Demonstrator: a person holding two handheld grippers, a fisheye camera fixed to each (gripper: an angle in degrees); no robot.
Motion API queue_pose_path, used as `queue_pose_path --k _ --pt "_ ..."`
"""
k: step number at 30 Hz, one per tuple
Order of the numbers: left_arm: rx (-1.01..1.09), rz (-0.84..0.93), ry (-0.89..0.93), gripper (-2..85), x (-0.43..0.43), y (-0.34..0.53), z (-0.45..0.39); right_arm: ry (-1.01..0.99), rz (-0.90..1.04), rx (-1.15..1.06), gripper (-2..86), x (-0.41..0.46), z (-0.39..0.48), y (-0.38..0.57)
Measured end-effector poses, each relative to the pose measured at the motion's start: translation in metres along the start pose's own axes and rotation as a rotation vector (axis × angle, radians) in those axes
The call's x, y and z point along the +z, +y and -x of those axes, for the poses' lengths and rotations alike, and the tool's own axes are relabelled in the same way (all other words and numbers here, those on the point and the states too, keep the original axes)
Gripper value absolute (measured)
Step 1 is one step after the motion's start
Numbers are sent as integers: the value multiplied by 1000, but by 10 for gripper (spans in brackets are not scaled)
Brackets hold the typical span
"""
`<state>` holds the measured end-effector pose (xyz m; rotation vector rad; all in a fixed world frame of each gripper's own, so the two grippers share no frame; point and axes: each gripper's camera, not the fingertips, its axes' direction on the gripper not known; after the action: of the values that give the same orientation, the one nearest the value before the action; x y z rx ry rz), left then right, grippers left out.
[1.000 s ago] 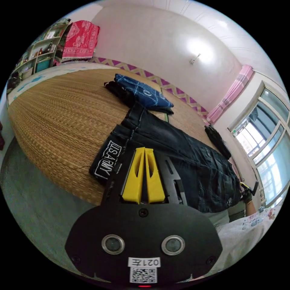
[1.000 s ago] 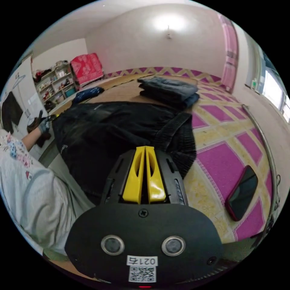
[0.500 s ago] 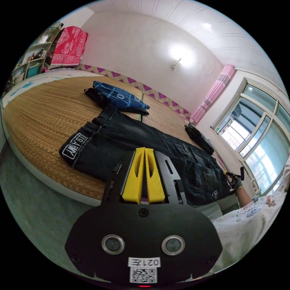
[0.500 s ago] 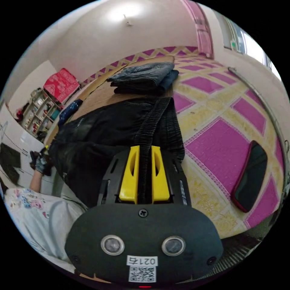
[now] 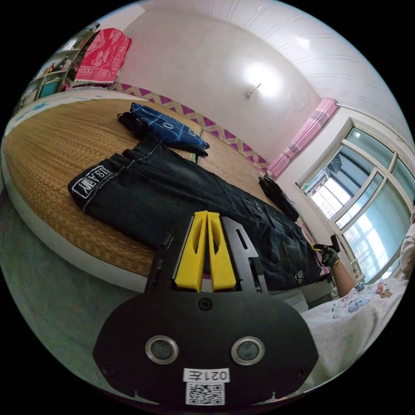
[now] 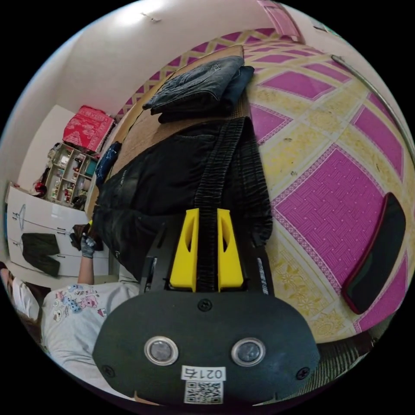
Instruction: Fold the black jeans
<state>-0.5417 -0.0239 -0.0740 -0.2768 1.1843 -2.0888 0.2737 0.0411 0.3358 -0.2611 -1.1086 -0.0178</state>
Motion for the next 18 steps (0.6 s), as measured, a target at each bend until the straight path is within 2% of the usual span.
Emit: queue_pose_path --k 4,8,12,18 --pt "-14 9 2 -10 -4 11 -1 102 -17 -3 86 -6 -1 -3" --pt "-9 11 2 -10 -9 19 -4 -87 47 11 80 5 -21 -12" --pt "-28 9 12 -10 -9 25 -3 -234 131 4 19 27 -30 -22" --pt "-21 13 12 -10 -16 32 -10 -105 0 -34 7 -18 -24 -17"
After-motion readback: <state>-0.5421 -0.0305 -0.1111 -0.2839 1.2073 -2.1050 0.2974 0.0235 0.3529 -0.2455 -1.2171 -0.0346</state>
